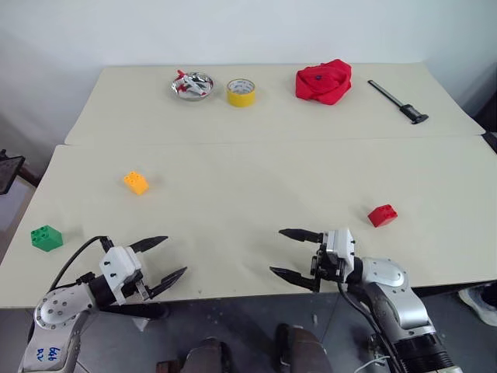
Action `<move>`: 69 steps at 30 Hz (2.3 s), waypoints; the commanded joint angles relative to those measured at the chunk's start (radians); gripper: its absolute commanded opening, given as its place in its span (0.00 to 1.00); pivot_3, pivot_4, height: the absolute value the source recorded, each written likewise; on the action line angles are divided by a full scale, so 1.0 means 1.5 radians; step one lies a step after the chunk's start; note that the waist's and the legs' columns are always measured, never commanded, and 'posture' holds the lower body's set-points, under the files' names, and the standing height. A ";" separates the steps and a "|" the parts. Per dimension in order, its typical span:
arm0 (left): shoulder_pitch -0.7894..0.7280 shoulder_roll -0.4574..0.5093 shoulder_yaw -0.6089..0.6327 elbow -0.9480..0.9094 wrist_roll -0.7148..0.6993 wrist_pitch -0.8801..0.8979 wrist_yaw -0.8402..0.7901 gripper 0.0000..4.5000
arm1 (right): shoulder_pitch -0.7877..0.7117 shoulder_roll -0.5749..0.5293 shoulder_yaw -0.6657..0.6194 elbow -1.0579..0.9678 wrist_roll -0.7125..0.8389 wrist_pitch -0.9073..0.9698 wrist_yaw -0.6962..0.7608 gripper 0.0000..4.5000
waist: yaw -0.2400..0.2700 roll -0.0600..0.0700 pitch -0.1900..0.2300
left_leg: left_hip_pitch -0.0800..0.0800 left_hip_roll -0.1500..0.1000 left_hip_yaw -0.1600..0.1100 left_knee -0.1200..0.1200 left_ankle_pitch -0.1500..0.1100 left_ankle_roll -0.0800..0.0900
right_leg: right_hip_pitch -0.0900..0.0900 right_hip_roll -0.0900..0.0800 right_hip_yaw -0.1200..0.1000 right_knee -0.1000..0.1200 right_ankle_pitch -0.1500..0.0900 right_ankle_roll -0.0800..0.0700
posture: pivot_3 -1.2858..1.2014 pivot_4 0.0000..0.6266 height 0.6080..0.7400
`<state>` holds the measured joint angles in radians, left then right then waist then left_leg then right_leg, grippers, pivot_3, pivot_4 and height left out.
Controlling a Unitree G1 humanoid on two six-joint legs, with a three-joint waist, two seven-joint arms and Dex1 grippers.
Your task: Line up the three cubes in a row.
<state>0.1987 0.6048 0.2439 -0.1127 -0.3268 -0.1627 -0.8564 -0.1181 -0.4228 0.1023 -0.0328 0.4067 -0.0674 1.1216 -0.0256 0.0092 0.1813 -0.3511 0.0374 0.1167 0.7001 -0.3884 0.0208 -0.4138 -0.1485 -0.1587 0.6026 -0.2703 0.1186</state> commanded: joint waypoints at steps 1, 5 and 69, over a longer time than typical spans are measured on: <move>0.002 0.010 0.019 -0.032 0.001 0.009 0.018 0.97 | -0.011 -0.002 -0.011 -0.004 0.007 -0.015 0.004 1.00 | 0.000 0.000 0.000 | 0.000 0.000 0.000 0.000 0.000 0.000 | 0.000 0.000 0.000 0.000 0.000 0.000 | 0.52 0.24 1.00; -0.014 0.000 0.028 -0.043 -0.032 0.031 0.031 0.97 | -0.007 0.004 -0.013 -0.013 0.012 -0.018 -0.002 1.00 | 0.001 0.000 0.000 | 0.000 0.000 0.000 0.000 0.000 0.000 | 0.000 0.000 0.000 0.000 0.000 0.000 | 0.52 0.24 1.00; -0.219 -0.002 -0.122 -0.019 -0.090 0.174 -0.118 1.00 | -0.237 -0.209 0.009 -0.012 0.008 0.273 0.072 0.41 | 0.003 0.001 -0.001 | 0.001 -0.003 0.002 0.001 0.002 0.002 | 0.000 0.000 0.008 0.000 0.001 0.002 | 0.52 0.24 1.00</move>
<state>-0.1430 0.5922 0.0401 -0.1118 -0.4627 0.1034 -1.0384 -0.4406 -0.7534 0.0632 -0.0820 0.4473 0.3749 1.1701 -0.0216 0.0110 0.1805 -0.3504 0.0327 0.1197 0.7014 -0.3847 0.0245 -0.4137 -0.1484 -0.1476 0.6023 -0.2693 0.1214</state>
